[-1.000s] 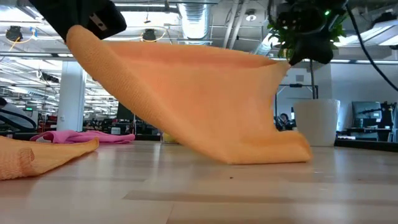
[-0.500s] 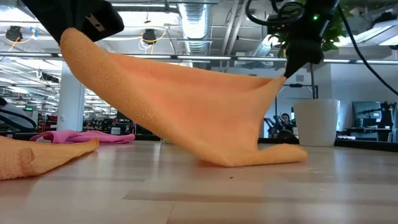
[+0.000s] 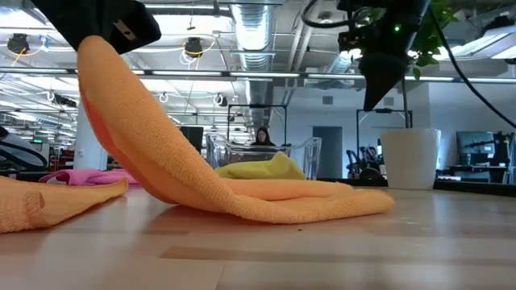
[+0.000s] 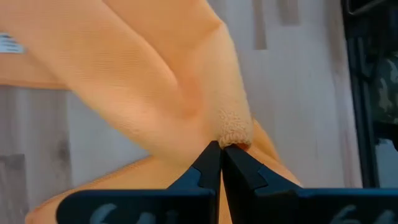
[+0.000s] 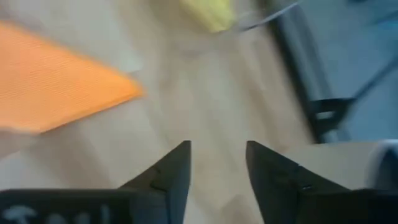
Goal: Fold microfiber towels
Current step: Fold the right orange towel
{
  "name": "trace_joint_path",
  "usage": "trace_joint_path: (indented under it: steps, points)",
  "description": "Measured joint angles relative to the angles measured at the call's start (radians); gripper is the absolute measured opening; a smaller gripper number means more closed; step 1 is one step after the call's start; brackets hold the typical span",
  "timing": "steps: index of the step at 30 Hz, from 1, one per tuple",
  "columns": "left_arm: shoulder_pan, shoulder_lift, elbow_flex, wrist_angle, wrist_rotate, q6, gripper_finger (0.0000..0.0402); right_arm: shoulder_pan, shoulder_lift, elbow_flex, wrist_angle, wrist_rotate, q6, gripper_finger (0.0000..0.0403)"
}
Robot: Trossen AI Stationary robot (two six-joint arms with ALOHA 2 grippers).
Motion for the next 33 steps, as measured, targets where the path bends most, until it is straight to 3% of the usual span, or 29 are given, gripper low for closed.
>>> trace_joint_path:
  steps: [8,10,15,20,27,33]
  points:
    - [0.009,0.000,0.000,0.000,-0.044,-0.036,0.0000,0.073,0.000,0.000,0.121,-0.559,0.001,0.0222]
    - [0.009,0.000,0.000,0.000,-0.044,-0.041,0.0000,0.110,0.003,0.000,0.178,-0.650,0.004,0.0223]
    - [0.009,0.000,0.000,0.001,-0.044,-0.042,0.0000,0.177,0.060,0.001,0.300,-0.693,0.048,0.0216]
    - [0.009,-0.001,0.000,-0.002,-0.047,-0.048,0.0000,0.206,0.198,0.000,0.369,-0.708,0.076,0.0207]
    - [0.008,-0.001,-0.001,-0.005,-0.046,-0.049,0.0000,0.219,0.359,-0.001,0.421,-0.757,0.082,0.0191]
    - [0.008,-0.001,-0.001,-0.005,-0.035,-0.042,0.0000,0.218,0.413,-0.001,0.460,-0.782,0.080,0.0179]
